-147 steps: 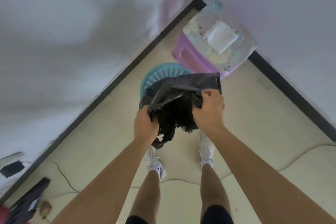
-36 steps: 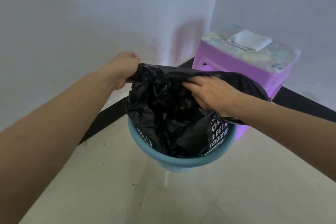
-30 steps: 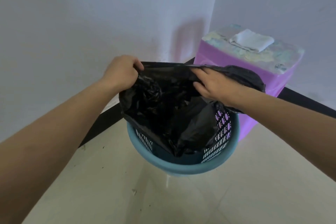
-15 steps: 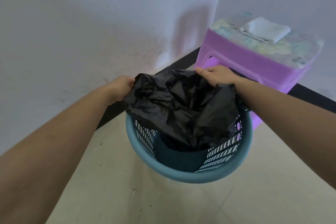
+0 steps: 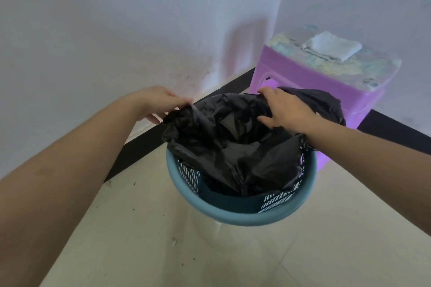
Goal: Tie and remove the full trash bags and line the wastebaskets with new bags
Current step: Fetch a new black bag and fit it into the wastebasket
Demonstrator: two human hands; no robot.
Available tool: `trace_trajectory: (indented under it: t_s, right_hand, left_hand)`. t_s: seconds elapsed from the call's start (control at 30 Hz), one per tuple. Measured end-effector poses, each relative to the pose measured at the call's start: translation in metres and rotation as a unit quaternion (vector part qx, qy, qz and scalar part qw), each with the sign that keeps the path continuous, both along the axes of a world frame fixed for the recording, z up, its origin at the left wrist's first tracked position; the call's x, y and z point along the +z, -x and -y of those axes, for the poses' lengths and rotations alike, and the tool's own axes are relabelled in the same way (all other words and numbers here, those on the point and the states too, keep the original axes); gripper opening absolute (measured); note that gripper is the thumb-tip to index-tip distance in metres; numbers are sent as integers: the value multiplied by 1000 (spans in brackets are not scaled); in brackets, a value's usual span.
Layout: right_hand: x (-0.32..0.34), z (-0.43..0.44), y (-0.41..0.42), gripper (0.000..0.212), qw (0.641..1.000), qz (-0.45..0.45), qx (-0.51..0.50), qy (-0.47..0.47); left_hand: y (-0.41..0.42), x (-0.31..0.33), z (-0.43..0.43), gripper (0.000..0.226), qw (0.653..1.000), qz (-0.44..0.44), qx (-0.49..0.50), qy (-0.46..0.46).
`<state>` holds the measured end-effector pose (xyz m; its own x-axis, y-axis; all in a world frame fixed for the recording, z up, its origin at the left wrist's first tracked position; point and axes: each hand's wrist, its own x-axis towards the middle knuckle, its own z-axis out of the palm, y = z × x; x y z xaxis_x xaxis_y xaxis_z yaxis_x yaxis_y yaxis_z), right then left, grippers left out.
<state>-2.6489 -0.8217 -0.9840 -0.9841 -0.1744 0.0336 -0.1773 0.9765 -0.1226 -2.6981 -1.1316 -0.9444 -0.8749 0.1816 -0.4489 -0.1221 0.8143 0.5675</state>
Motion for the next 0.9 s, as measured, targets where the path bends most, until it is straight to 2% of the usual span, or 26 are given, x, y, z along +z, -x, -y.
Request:
trace_trajectory:
  t_s: [0.1,0.13,0.23,0.33,0.47,0.53,0.6,0.67,0.73,0.77,0.8,0.83,0.9]
  right_hand:
    - [0,-1,-5,53,995,3,-38,-89]
    - [-1,-3,-7,51,994,12,-53,-92]
    - [-6,-10,-10,54,994,51,-96,-26]
    - [-8,-16,-11,45,988,39,-145,38]
    - [-10,-16,-7,45,962,13,-235,137]
    - [-11,-10,-6,45,948,30,-263,177]
    - [-6,-2,-9,51,953,64,-250,157]
    - [6,6,-17,65,976,73,-199,52]
    - [23,15,-28,68,990,0,-125,-62]
    - [31,22,-33,63,991,-45,-89,-85]
    - [40,29,-40,60,993,-71,-59,-80]
    - [49,37,-46,66,996,-65,-42,-54]
    - [62,56,-61,85,999,24,-37,25]
  left_hand:
    - [-10,3,-21,38,996,10,-65,52]
    - [-11,2,-26,37,996,-1,-71,55]
    - [-14,-2,-38,44,998,-51,-44,15]
    - [-17,-3,-38,39,993,-108,15,-54]
    - [-25,-1,-30,32,957,-272,67,77]
    - [-29,-1,-28,24,956,-267,106,59]
    - [-34,1,-30,46,967,-218,132,16]
    - [-39,2,-35,72,972,-200,112,44]
    - [-40,-1,-39,83,968,-211,81,109]
    - [-39,-3,-41,85,965,-214,77,128]
    - [-39,-5,-43,87,962,-221,84,136]
    - [-37,-7,-46,89,959,-231,102,132]
    - [-33,-7,-53,88,946,-269,145,108]
